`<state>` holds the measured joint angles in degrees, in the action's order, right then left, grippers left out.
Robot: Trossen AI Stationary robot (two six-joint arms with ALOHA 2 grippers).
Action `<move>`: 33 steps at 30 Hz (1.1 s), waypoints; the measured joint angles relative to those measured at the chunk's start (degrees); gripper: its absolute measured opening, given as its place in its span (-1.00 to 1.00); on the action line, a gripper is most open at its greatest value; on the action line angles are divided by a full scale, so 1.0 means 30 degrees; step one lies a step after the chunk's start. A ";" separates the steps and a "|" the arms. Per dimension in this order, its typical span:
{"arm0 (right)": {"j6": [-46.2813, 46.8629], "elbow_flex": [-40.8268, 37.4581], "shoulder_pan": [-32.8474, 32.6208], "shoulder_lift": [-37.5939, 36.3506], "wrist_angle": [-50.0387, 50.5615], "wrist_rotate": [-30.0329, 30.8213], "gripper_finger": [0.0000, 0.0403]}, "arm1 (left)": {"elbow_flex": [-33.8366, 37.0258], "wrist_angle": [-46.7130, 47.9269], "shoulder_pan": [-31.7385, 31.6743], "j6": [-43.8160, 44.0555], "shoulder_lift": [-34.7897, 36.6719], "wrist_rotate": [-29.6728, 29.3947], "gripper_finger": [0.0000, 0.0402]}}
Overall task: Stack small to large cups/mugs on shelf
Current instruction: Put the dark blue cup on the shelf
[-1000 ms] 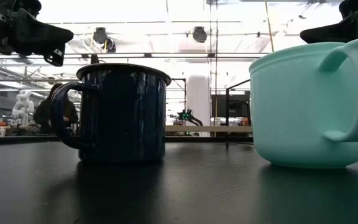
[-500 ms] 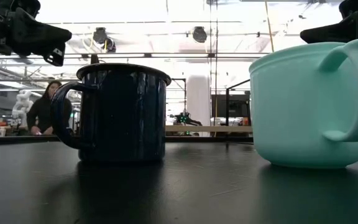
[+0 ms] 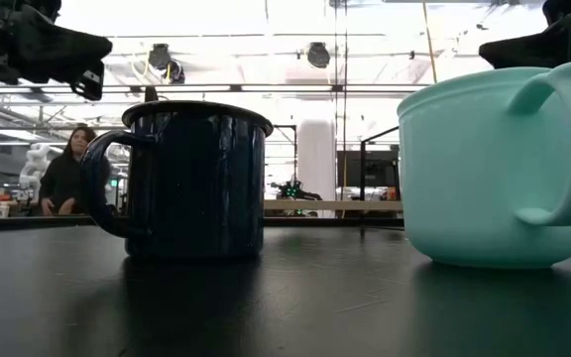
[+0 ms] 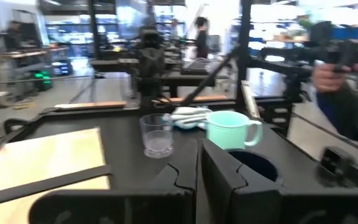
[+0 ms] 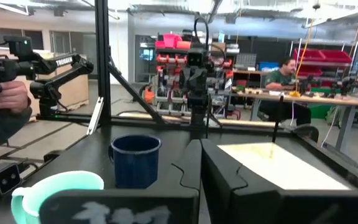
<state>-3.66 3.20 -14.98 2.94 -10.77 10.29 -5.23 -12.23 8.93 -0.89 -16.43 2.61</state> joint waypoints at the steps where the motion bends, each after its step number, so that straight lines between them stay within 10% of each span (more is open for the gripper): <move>1: -0.0144 -0.0006 0.0000 0.0035 -0.0302 -0.0040 -1.00 | 0.0001 -0.0013 0.0000 -0.0036 0.0000 0.0355 -0.88; 19: -0.0023 0.5986 0.0000 1.0510 -0.1088 -0.1685 -1.00 | 0.0000 -0.2214 0.0000 0.0470 0.0000 -0.1029 -0.88; 33: -0.0311 1.3525 0.1203 2.0798 -0.0029 -0.7077 -1.00 | 0.0000 -0.2270 0.0000 0.0359 0.0000 -0.1363 -0.88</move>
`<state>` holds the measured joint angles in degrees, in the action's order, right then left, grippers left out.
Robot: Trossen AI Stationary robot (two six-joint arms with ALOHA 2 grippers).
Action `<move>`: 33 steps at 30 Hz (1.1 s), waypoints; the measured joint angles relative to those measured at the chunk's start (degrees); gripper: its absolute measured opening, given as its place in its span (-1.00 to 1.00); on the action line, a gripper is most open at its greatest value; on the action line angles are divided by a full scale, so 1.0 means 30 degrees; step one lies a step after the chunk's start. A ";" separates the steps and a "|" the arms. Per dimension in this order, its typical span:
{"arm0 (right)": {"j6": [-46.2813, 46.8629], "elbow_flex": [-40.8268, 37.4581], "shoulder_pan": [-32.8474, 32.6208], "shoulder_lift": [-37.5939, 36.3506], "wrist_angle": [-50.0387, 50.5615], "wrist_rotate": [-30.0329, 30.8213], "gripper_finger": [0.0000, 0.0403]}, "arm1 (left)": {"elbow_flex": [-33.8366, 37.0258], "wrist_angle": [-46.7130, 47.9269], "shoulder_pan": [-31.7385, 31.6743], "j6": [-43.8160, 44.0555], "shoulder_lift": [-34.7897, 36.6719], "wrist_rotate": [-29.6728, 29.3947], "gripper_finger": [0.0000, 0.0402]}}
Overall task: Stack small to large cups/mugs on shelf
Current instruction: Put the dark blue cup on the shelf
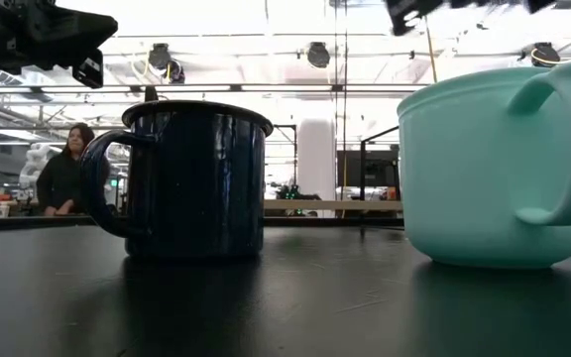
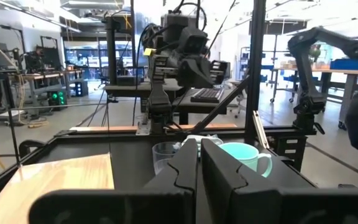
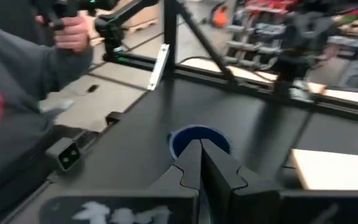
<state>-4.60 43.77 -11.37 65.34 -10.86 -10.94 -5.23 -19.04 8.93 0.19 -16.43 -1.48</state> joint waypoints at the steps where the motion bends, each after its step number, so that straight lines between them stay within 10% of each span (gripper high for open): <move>1: 0.0006 0.0493 0.0150 0.0642 0.0036 -0.0240 -1.00 | 0.0000 0.0017 0.0000 0.0007 0.0000 -0.0019 -0.88; 33: -0.1668 1.1700 0.1501 1.0755 0.9113 -0.3513 -0.68 | 0.0000 0.1131 0.0000 -0.0029 0.0000 -0.1351 -0.88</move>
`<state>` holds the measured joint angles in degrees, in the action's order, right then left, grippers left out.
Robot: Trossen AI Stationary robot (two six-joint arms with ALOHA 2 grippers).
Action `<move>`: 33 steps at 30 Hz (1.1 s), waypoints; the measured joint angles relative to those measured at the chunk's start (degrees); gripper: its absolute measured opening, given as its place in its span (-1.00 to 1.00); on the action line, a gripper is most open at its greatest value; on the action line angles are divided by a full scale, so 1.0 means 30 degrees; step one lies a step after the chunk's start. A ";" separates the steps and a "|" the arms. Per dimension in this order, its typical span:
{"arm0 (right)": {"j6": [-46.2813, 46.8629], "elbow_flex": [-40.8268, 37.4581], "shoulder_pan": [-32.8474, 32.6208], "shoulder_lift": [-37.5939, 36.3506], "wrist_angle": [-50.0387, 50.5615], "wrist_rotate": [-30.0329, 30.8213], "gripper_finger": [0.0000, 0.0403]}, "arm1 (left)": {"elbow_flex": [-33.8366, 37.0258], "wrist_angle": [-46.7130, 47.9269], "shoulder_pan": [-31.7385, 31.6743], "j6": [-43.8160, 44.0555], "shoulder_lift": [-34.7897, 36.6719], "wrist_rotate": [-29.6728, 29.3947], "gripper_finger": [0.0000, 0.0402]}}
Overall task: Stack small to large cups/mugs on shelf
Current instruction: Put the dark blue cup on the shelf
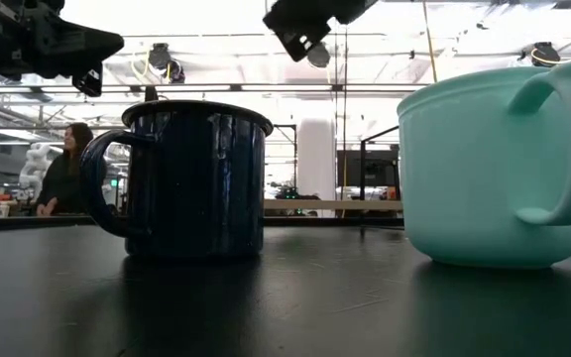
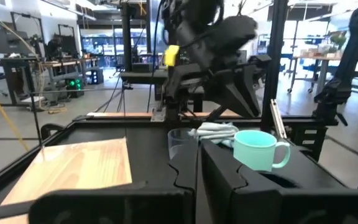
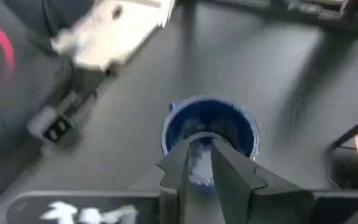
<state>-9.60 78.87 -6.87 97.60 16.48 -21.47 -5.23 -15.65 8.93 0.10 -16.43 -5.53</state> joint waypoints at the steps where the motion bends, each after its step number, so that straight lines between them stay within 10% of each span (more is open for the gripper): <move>1: -0.0569 0.0244 -0.0150 0.0281 0.0358 0.0070 -0.67 | 0.0000 0.0115 0.0000 0.0007 0.0000 -0.0048 -0.88; 21: -0.5567 0.5587 -0.1646 0.4106 0.5928 0.1363 -0.58 | -0.0003 0.1215 0.0000 0.0163 -0.0007 -0.0055 -0.88; 33: -0.5285 0.5682 -0.1873 0.4086 0.4397 0.2642 0.13 | -0.0007 0.1314 0.0000 0.0291 -0.0007 -0.0040 -0.88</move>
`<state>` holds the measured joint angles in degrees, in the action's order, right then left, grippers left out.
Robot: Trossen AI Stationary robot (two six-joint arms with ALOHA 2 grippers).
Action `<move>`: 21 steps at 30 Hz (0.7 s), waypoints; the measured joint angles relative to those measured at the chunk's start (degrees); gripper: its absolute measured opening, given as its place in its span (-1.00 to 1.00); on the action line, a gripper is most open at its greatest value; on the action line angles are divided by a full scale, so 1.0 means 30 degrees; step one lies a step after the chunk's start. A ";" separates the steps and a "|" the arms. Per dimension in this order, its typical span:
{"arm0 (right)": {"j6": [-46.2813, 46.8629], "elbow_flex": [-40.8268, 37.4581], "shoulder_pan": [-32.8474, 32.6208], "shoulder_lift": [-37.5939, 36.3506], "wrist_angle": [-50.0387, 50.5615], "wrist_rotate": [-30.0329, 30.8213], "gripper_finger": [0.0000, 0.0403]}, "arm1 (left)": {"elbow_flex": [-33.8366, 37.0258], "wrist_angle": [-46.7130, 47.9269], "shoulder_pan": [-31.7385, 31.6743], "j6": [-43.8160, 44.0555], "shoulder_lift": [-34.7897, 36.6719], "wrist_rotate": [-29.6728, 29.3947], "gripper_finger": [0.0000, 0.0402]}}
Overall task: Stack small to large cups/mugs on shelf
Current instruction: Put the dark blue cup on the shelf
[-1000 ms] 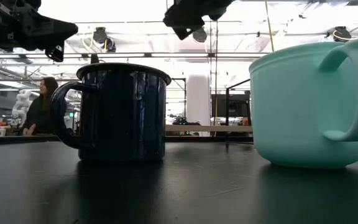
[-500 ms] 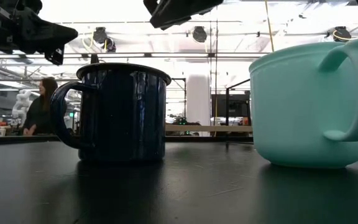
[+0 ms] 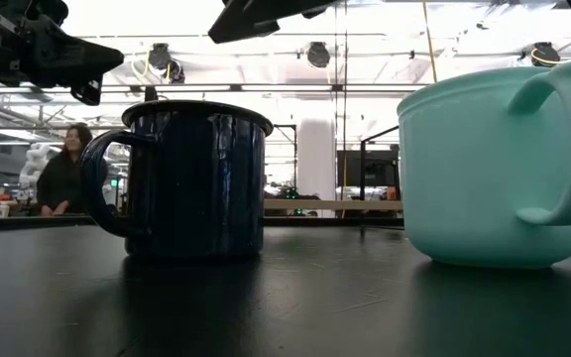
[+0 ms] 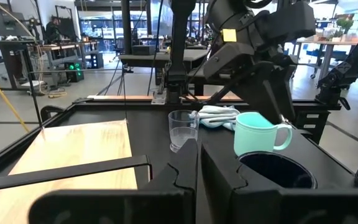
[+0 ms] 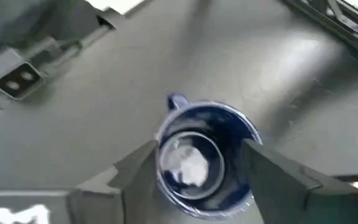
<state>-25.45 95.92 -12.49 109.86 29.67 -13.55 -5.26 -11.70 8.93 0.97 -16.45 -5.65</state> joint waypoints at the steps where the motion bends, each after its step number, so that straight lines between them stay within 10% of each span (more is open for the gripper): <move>1: -0.0263 0.0000 0.0000 0.0000 0.0056 0.0319 0.16 | 0.0003 0.0007 0.0000 -0.0014 0.0000 0.0000 -0.88; 21: -0.2308 -0.0036 -0.0461 0.1537 0.0549 0.0483 0.03 | 0.0000 0.0641 0.0000 -0.0131 0.0000 0.0007 -0.88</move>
<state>-32.38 95.81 -13.87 114.48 31.32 -12.10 -5.26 -9.78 8.93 0.58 -16.45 -5.63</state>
